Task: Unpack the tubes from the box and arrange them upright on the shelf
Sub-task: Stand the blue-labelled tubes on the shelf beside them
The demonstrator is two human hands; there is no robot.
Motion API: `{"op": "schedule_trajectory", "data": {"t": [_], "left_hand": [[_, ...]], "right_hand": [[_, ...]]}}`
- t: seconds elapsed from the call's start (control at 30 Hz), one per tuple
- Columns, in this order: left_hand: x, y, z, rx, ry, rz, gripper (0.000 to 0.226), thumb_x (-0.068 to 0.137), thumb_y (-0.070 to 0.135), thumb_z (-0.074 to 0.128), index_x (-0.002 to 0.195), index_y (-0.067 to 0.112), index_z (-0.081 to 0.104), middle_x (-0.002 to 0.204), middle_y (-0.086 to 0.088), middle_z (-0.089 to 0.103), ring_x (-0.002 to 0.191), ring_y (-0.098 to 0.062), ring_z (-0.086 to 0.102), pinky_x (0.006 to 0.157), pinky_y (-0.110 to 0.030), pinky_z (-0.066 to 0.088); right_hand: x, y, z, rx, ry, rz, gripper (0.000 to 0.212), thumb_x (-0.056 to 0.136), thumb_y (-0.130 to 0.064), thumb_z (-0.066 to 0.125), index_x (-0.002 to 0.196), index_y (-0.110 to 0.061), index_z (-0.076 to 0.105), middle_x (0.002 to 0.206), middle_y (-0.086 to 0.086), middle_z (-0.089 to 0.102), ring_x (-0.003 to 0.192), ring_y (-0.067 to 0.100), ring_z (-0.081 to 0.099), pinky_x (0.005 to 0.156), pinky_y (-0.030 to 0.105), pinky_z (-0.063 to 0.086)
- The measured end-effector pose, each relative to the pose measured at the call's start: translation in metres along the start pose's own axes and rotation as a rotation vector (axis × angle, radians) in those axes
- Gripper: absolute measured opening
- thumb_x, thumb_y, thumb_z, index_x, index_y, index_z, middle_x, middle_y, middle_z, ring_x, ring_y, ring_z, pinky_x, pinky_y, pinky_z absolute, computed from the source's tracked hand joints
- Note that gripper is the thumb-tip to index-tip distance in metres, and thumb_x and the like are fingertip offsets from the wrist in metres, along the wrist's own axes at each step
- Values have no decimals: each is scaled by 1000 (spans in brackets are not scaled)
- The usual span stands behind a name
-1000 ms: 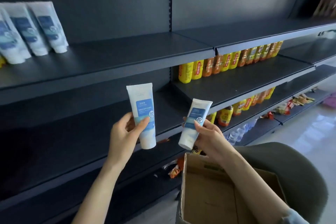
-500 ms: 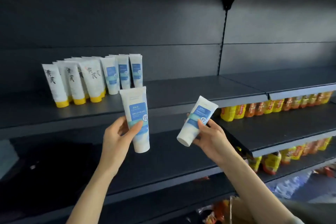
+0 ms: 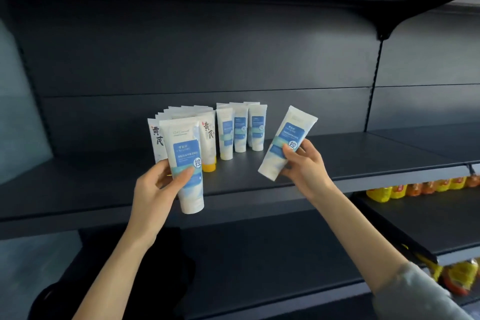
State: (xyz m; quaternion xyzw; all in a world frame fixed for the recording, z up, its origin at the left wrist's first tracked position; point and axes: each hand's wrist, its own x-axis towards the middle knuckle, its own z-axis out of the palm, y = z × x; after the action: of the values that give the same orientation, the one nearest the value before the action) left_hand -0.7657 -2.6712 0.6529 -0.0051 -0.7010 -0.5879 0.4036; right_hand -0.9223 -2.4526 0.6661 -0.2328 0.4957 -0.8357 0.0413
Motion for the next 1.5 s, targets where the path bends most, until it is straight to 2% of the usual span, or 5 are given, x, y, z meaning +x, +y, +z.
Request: {"op": "schedule_trajectory", "data": {"t": [0.17, 0.33, 0.57, 1.33, 1.5], "left_hand": [[20, -3, -3, 13, 31, 5, 14, 84, 19, 68, 91, 32, 68, 93, 15, 72, 84, -3, 68, 64, -13, 52], [36, -7, 5, -3, 25, 13, 15, 82, 21, 68, 96, 26, 68, 96, 15, 72, 88, -2, 67, 63, -10, 50], [55, -14, 18, 29, -4, 18, 27, 75, 31, 68, 100, 21, 68, 98, 13, 72, 91, -5, 67, 67, -11, 50], [56, -14, 42, 60, -13, 40, 24, 73, 34, 67, 96, 32, 65, 99, 20, 70, 97, 0, 65, 71, -16, 53], [61, -8, 57, 63, -27, 65, 24, 74, 34, 68, 98, 28, 65, 99, 19, 71, 96, 1, 65, 74, -19, 49]], "right_hand": [[44, 13, 10, -166, 63, -22, 15, 93, -1, 54, 101, -13, 52, 103, 3, 65, 86, 15, 67, 65, 33, 57], [89, 37, 13, -424, 45, -32, 23, 90, 2, 57, 111, -4, 48, 117, 17, 61, 104, 32, 62, 85, 50, 54], [147, 68, 28, -639, 41, -55, 23, 89, -3, 59, 106, -15, 50, 104, -3, 58, 99, 17, 59, 72, 21, 49], [173, 88, 24, -909, 75, -45, 38, 87, -24, 67, 116, -9, 48, 119, 6, 52, 110, 23, 54, 91, 37, 49], [151, 72, 10, -1209, 121, -94, 48, 92, -40, 54, 131, -15, 42, 135, 7, 40, 125, 25, 38, 105, 45, 29]]}}
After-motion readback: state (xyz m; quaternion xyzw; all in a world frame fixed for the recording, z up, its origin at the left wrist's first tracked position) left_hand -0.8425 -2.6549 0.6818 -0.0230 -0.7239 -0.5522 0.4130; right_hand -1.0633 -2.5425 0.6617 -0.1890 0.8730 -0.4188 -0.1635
